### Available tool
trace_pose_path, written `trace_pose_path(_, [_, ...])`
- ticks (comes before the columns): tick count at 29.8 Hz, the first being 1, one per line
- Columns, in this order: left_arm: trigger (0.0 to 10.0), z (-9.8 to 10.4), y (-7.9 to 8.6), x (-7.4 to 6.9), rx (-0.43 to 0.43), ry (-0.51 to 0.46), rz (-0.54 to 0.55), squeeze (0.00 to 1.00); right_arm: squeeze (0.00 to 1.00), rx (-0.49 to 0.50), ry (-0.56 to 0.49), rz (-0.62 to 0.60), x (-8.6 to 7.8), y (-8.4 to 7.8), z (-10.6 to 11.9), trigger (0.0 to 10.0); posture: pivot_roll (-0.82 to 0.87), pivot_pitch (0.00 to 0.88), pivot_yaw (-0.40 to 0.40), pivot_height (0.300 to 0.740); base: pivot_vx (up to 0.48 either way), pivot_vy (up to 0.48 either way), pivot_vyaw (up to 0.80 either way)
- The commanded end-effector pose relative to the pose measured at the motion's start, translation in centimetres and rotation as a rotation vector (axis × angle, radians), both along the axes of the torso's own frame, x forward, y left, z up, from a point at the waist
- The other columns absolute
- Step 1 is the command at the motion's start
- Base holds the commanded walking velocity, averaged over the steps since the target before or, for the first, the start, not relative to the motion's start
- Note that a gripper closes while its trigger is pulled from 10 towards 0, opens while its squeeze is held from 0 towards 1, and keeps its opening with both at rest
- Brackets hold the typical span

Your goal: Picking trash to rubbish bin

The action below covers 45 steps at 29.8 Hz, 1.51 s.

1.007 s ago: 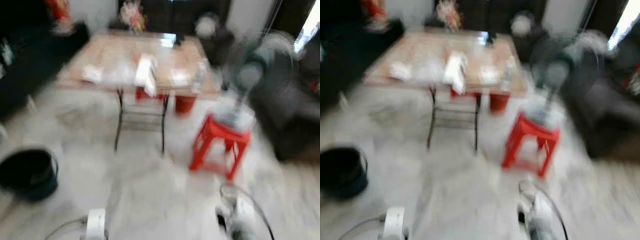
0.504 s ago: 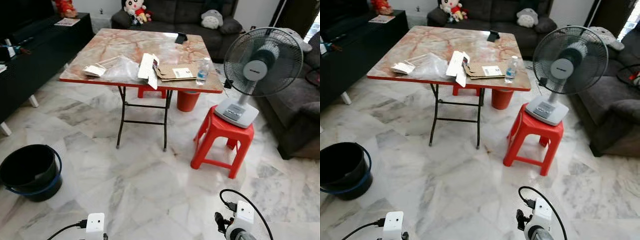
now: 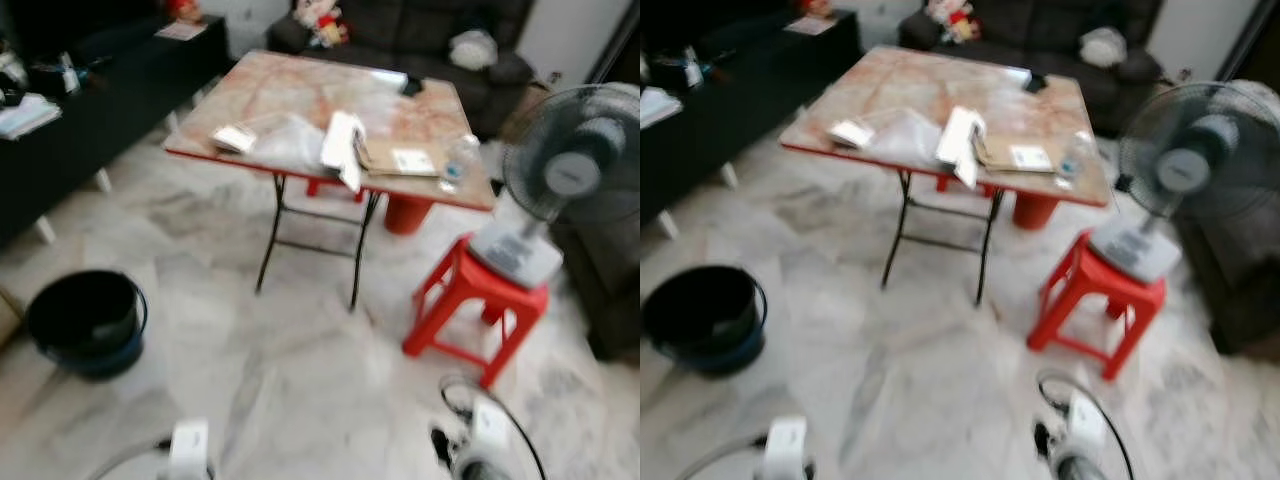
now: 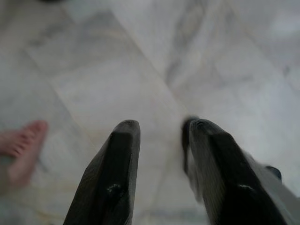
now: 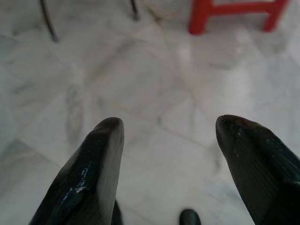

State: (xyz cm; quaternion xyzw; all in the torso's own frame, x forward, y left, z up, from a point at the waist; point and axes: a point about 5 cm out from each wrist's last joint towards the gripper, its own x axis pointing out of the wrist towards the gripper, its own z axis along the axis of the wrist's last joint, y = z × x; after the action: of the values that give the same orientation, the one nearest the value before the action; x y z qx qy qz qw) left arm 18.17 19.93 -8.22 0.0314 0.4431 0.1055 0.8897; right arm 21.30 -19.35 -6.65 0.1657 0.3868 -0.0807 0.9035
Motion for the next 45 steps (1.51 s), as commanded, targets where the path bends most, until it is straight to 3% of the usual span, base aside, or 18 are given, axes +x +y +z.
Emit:
trace_pose_path(1, [10.0, 0.1, -0.9, 0.5, -0.022, -0.012, -0.001, 0.0, 0.0, -0.02, 0.031, -0.031, -1.1, -1.3, -0.4, 10.0, -0.04, 0.0, -0.082, 0.74, 0.379, 0.0, 0.0])
trace_pose_path(25, [10.0, 0.0, -0.9, 0.2, -0.021, -0.007, 0.0, 0.0, 0.0, -0.041, 0.02, -0.026, -0.8, -1.7, -0.2, 10.0, -0.03, 0.0, -0.086, 0.74, 0.374, 0.0, 0.17])
trace_pose_path(36, [10.0, 0.1, -0.8, 0.4, -0.016, -0.009, -0.02, 0.0, 0.0, -0.107, -0.267, 0.116, 5.5, -1.9, 4.7, 10.0, -0.04, 0.0, -0.076, 0.74, 0.367, 0.0, 0.0])
trace_pose_path(37, [10.0, 0.1, -0.8, 0.5, -0.016, -0.01, -0.021, 0.0, 0.0, -0.096, -0.339, 0.15, 6.8, -1.6, 5.9, 10.0, -0.04, 0.0, -0.077, 0.74, 0.364, 0.0, 0.0])
trace_pose_path(42, [10.0, 0.3, -0.9, 0.8, -0.017, -0.018, -0.022, 0.0, 0.0, -0.084, -0.561, 0.287, 10.0, 0.4, 9.7, 10.0, -0.04, 0.0, -0.081, 0.74, 0.361, 0.0, 0.0])
trace_pose_path(43, [10.0, 0.3, -0.9, 0.9, -0.018, -0.024, -0.023, 0.0, 0.0, -0.071, -0.645, 0.296, 11.1, 1.1, 11.3, 10.0, -0.04, 0.0, -0.08, 0.74, 0.356, 0.0, 0.0])
trace_pose_path(45, [10.0, 0.4, -1.0, 1.1, -0.02, -0.033, -0.021, 0.0, 0.0, -0.066, -0.692, 0.301, 11.7, 1.5, 12.3, 10.0, -0.04, 0.0, -0.08, 0.74, 0.352, 0.0, 0.0])
